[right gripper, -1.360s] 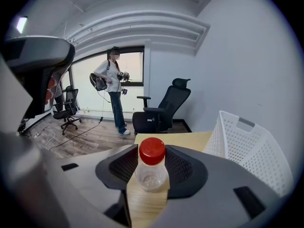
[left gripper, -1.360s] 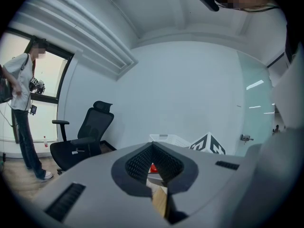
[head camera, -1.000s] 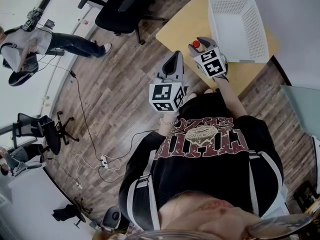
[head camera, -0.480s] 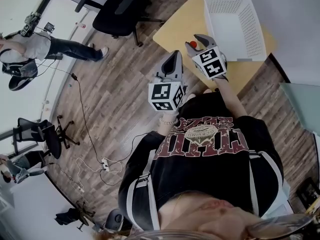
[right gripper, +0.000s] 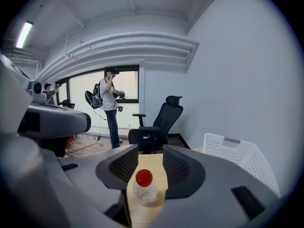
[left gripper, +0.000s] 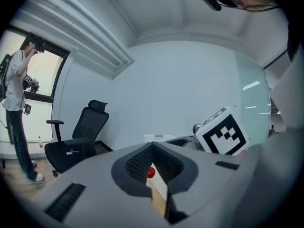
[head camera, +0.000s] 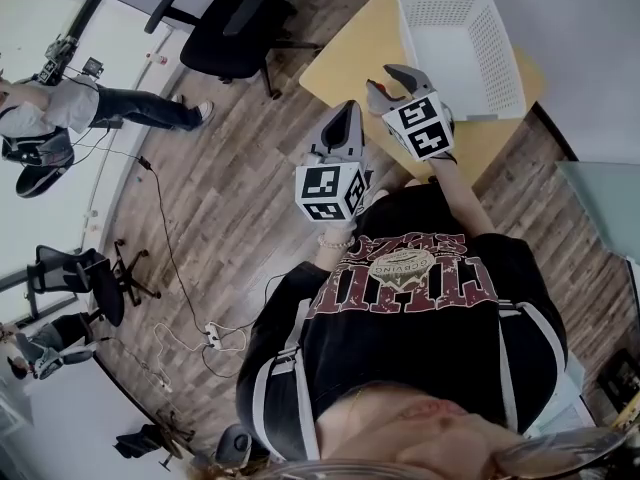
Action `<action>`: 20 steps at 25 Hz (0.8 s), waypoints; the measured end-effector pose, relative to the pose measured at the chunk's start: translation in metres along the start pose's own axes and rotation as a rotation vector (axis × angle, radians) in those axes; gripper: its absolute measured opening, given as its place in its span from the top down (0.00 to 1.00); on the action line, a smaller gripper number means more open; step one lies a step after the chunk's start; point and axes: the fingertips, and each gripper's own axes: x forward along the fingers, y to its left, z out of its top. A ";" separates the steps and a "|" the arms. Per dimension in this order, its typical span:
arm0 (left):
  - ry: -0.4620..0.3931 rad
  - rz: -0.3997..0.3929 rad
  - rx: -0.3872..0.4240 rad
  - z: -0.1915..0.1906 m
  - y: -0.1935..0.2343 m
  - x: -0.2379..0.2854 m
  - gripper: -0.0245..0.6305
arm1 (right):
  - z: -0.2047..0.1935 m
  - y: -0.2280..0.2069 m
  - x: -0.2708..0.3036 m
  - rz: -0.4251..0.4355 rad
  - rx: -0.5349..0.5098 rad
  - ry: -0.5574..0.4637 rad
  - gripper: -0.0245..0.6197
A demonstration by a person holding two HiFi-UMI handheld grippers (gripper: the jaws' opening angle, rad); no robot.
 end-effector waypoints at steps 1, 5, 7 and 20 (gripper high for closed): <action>0.000 -0.001 0.000 0.000 0.000 0.001 0.89 | 0.001 -0.001 -0.002 -0.002 0.000 -0.004 0.70; 0.001 -0.006 0.003 0.000 -0.003 0.003 0.89 | 0.009 -0.004 -0.011 -0.006 0.011 -0.031 0.70; 0.001 -0.010 0.005 0.000 -0.004 0.005 0.89 | 0.012 -0.007 -0.016 -0.010 0.011 -0.044 0.70; 0.008 -0.070 0.025 0.002 -0.027 0.022 0.89 | 0.019 -0.022 -0.052 -0.041 0.042 -0.099 0.71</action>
